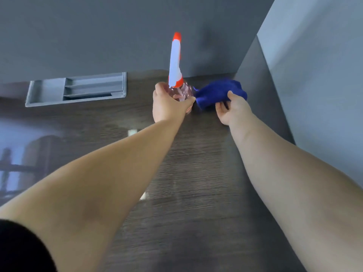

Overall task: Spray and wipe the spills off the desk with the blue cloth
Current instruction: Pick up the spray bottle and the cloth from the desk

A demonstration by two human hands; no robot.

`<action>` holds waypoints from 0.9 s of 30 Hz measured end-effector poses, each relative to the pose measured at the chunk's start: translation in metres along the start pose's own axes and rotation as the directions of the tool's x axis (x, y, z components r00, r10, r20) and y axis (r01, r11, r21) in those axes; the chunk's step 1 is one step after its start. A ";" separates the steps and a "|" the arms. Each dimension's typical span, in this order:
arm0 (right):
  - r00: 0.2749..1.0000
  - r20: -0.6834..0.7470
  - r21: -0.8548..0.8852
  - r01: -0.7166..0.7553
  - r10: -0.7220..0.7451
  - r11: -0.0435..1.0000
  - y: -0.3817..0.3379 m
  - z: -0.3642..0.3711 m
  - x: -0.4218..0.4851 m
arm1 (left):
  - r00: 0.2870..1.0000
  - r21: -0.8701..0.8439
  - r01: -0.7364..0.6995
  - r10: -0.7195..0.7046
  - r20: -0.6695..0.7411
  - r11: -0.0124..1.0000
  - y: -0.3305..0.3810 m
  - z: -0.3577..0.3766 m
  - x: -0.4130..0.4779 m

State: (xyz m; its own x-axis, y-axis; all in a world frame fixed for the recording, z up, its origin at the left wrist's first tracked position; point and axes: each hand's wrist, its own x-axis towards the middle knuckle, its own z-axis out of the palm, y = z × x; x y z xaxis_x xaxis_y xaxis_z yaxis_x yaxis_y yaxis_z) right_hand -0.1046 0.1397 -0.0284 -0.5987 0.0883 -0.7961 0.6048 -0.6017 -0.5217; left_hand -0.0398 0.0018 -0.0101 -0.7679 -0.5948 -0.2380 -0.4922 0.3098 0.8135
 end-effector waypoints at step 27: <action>0.606 0.796 -0.359 0.463 -0.007 -0.811 -0.005 -0.017 0.060 | 0.998 -0.082 -0.056 0.053 -0.034 0.995 -0.007 0.025 0.018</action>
State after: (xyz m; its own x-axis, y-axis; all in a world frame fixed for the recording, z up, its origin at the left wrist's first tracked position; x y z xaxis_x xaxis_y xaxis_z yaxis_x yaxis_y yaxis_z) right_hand -0.1341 0.1615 -0.0788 -0.7845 -0.5739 -0.2348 -0.5786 0.8137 -0.0556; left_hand -0.0607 0.0071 -0.0330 -0.7786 -0.6022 -0.1764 -0.4134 0.2806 0.8662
